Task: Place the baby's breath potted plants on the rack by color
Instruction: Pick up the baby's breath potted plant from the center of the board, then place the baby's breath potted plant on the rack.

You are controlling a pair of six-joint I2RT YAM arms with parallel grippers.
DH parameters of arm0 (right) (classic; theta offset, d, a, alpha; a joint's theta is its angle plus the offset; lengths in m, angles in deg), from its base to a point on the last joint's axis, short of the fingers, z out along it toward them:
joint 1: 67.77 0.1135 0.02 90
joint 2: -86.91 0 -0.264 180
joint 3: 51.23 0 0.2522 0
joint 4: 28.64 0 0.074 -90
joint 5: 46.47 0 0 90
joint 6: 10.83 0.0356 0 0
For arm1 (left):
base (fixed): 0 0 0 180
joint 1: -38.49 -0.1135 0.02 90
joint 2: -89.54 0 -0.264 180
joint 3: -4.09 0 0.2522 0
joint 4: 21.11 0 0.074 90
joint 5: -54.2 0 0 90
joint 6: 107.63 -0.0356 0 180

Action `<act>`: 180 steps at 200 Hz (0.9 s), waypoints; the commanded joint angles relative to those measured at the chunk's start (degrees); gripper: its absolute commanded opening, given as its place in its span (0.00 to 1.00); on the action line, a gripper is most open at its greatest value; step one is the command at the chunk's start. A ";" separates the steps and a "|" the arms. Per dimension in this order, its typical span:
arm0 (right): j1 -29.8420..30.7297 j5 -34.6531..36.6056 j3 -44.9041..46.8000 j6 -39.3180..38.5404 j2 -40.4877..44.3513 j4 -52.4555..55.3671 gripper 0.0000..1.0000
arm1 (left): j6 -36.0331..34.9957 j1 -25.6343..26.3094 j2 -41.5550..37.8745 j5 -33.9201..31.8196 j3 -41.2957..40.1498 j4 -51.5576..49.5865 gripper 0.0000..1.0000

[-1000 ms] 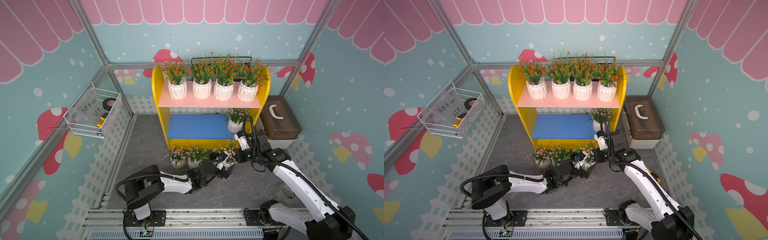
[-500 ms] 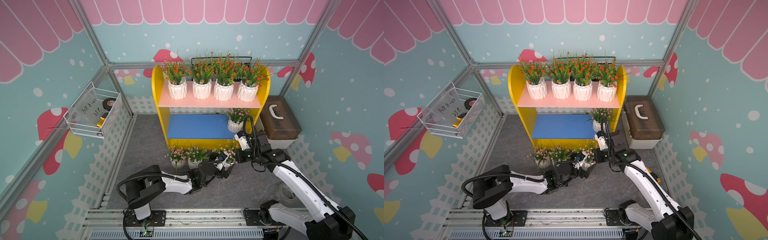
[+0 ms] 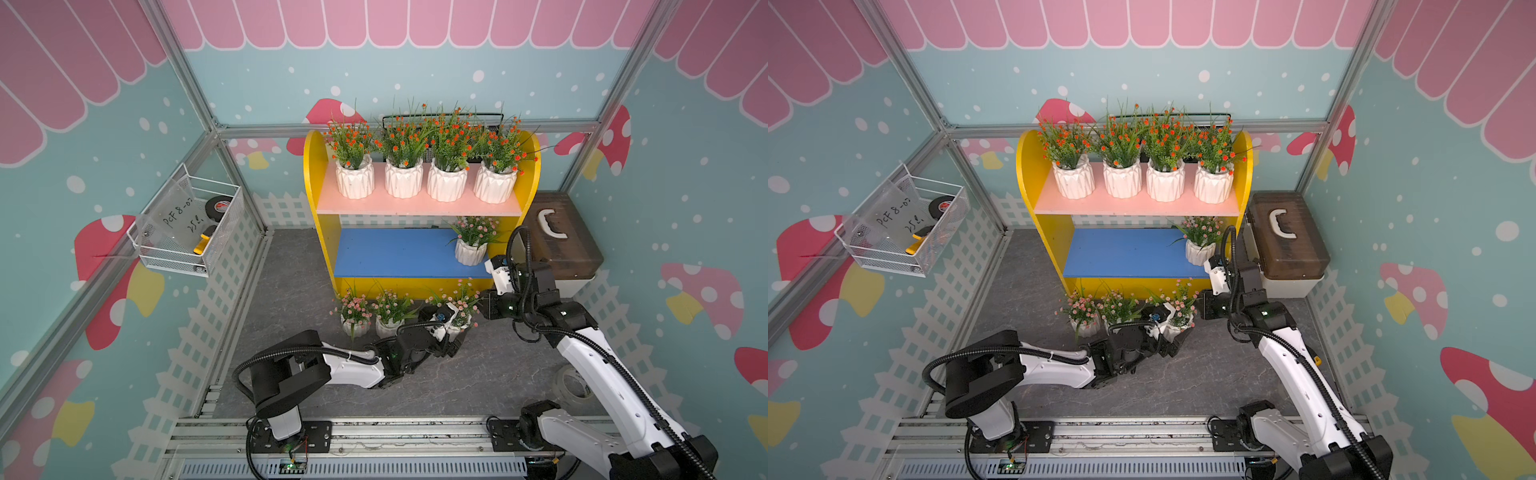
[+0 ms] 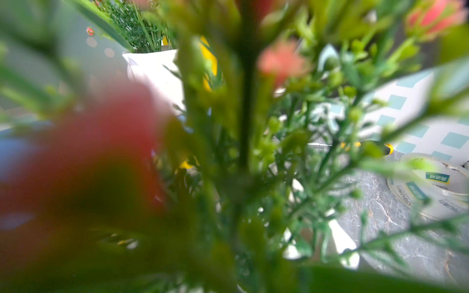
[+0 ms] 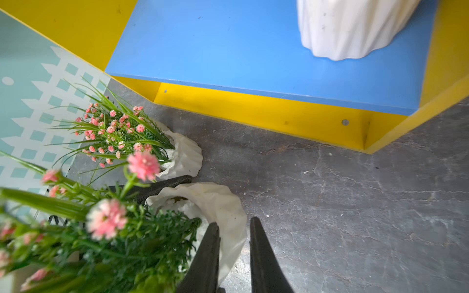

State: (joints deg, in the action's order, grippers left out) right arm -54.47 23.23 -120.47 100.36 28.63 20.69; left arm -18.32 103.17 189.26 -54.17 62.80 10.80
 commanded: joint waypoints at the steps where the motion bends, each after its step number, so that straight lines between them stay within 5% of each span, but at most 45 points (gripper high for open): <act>1: -2.48 0.82 1.04 -1.24 3.00 0.72 0.23 | -0.24 -0.60 -3.60 -1.88 2.77 0.28 0.68; 109: -7.35 -0.71 13.74 1.05 11.58 -1.48 0.24 | 1.47 -8.32 -4.56 -2.78 12.95 -8.93 0.67; 180: -7.28 -2.47 15.34 1.62 13.56 -2.00 0.25 | 2.42 -13.82 2.30 -2.57 22.99 -10.59 0.67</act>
State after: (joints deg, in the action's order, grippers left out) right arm -61.46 21.84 -105.70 101.96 40.87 19.68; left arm -16.74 91.00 189.31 -56.35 81.62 -2.12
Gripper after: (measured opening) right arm 0.245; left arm 0.881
